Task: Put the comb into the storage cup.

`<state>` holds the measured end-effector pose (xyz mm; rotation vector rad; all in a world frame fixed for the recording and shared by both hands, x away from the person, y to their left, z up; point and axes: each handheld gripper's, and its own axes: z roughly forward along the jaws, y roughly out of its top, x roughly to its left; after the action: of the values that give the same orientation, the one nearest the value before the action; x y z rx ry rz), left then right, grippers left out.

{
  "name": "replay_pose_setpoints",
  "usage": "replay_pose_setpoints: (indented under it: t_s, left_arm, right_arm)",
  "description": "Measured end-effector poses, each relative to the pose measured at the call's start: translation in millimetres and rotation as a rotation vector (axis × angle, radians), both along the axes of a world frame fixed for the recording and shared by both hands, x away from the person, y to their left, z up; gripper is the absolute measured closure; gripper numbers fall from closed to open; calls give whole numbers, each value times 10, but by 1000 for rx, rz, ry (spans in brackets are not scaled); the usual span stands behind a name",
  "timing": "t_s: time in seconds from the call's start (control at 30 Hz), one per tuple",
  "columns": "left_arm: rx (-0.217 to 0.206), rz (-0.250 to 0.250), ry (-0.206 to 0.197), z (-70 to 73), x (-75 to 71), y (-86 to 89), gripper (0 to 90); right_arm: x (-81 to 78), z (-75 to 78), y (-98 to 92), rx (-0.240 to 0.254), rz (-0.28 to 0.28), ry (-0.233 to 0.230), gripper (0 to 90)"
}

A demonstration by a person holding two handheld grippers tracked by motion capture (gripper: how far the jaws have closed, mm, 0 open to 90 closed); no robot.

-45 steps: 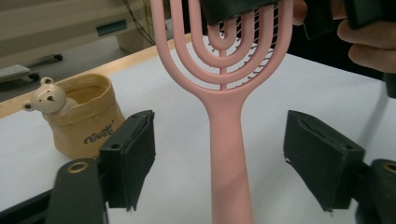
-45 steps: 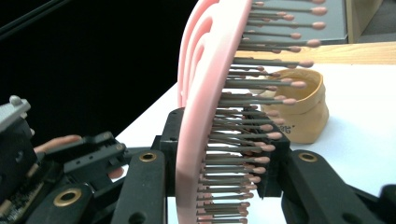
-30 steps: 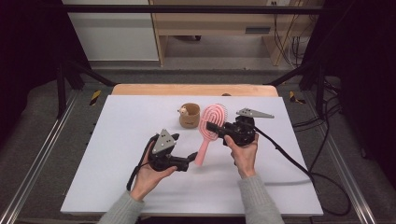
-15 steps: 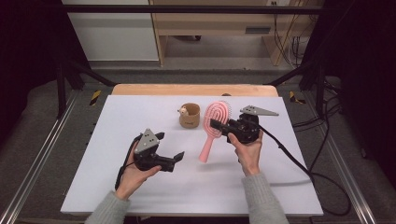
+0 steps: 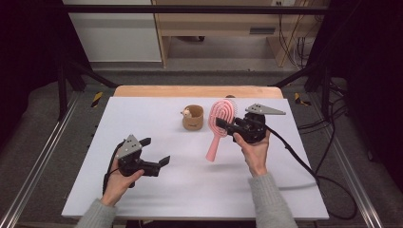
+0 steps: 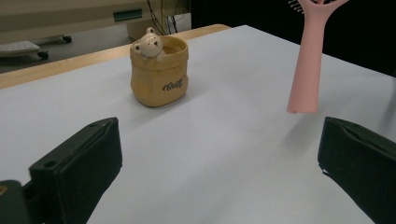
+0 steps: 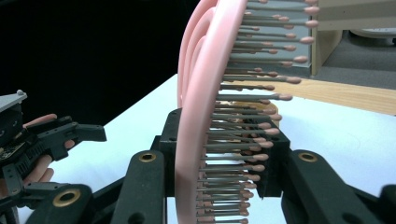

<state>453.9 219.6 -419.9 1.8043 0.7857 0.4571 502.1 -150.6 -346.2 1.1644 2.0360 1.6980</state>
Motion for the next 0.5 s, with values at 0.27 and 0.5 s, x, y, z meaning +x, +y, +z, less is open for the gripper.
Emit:
replay_pose_setpoints:
  t_s: [0.27, 0.5]
  left_arm:
    - [6, 31, 1, -112, -12, 212, 0]
    - [33, 48, -5, -186, -30, 363, 0]
  right_arm:
    - [22, 67, 2, -18, -8, -18, 632]
    - [40, 128, 31, -33, -10, -27, 632]
